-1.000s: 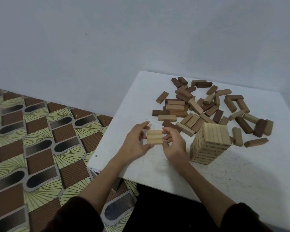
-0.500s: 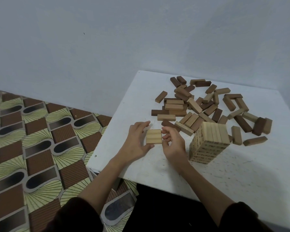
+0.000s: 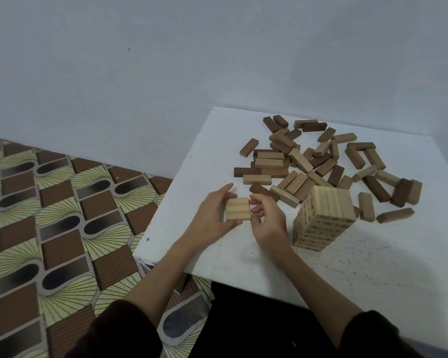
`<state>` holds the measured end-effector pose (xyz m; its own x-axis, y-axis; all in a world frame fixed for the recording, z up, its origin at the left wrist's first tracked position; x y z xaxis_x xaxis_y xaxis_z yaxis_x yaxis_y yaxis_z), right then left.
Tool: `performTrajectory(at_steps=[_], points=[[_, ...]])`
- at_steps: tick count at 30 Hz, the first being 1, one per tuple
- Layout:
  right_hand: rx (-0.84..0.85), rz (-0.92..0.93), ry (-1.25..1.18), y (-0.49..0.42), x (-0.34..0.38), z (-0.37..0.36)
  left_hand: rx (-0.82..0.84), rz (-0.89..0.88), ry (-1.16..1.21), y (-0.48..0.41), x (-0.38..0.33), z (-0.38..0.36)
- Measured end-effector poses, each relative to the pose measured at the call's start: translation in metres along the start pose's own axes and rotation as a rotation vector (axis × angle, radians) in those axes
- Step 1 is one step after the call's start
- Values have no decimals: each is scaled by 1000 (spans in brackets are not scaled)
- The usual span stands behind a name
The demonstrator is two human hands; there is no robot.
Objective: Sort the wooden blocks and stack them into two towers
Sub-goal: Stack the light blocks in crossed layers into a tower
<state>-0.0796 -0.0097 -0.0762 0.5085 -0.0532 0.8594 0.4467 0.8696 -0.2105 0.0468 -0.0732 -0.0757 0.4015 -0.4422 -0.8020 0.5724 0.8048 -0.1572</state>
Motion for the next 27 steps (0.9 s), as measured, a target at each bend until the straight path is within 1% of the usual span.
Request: performTrajectory(at_steps=[3,8,10,12,14,16,18,21,23,27], points=[[2,-14,-2,0,0,0,-3,-3,-10,0,0,0],[7,-154,-46,1,-3,2,-3,29,32,1,0,3],[45,-166,-27,2,4,0,-7,65,81,1,0,6],[134,-112,27,2,23,-4,-23,90,122,0,-4,13],[234,-8,89,1,53,-9,-58,81,136,-2,-11,24],[300,114,181,-1,88,-10,-88,12,108,-6,-23,38],[345,197,297,-4,115,-7,-105,-53,78,-8,-38,51],[396,306,497,-12,140,4,-125,-128,71,-10,-68,67],[412,336,583,-17,146,16,-122,-175,79,-12,-88,71],[409,357,555,-27,146,53,-81,-219,126,-20,-125,63]])
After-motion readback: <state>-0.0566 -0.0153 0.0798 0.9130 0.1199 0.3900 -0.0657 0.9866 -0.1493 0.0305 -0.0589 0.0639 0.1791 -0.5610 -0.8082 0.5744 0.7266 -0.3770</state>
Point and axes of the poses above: each hand's wrist, its own y-axis away from the middle knuckle, its own z-axis out of the back of the hand, x = y × z, the point moved 9 cm from there along -y, towards the middle knuckle, and after that the axes turned 1 degree about -z, right-handed, at the moved point
